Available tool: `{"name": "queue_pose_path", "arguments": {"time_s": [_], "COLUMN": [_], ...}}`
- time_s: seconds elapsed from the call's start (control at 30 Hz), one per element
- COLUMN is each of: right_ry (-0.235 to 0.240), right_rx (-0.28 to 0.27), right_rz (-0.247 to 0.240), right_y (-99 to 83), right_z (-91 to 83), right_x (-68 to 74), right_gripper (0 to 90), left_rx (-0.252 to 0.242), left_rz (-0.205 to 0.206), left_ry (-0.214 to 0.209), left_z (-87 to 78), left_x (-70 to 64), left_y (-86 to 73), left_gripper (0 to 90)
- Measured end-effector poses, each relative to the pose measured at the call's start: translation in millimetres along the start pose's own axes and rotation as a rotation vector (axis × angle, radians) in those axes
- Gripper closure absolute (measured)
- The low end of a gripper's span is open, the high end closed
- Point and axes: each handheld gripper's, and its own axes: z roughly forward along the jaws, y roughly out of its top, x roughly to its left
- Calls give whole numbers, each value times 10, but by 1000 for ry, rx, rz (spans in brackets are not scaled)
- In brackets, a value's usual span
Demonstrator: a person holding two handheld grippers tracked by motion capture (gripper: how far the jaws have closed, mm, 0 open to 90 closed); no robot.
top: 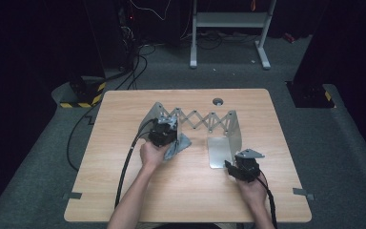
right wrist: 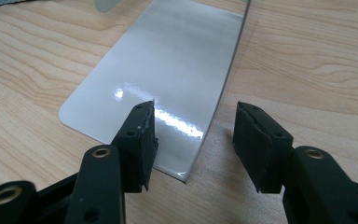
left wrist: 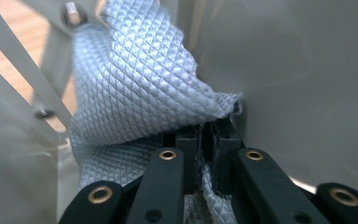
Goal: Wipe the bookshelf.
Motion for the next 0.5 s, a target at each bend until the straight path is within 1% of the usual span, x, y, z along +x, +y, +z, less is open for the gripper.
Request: {"name": "queue_pose_path", "arguments": {"time_s": [0.17, 0.2, 0.27, 0.33, 0.37, 0.4, 0.47, 0.5], "right_ry": [0, 0, 0, 0, 0, 0, 0, 0], "right_rx": [0, 0, 0, 0, 0, 0, 0, 0], "right_rz": [0, 0, 0, 0, -1, 0, -1, 0], "right_y": [0, 0, 0, 0, 0, 0, 0, 0], "right_z": [0, 0, 0, 0, 0, 0, 0, 0], "right_x": [0, 0, 0, 1, 1, 1, 1, 1], "right_gripper": [493, 493, 493, 493, 493, 493, 493, 493], "left_rx": [60, 64, 70, 65, 52, 52, 19, 8], "left_rz": [2, -4, -2, 4, 0, 12, 2, 3], "left_ry": [23, 25, 26, 27, 25, 19, 2, -7], "left_z": [127, 141, 139, 112, 91, 53, -25, -74], "left_x": [70, 76, 81, 66, 56, 57, 27, 9], "left_y": [-124, -139, -145, -132, -116, -92, -32, 4], "left_gripper": [843, 843, 843, 844, 844, 844, 844, 844]}}
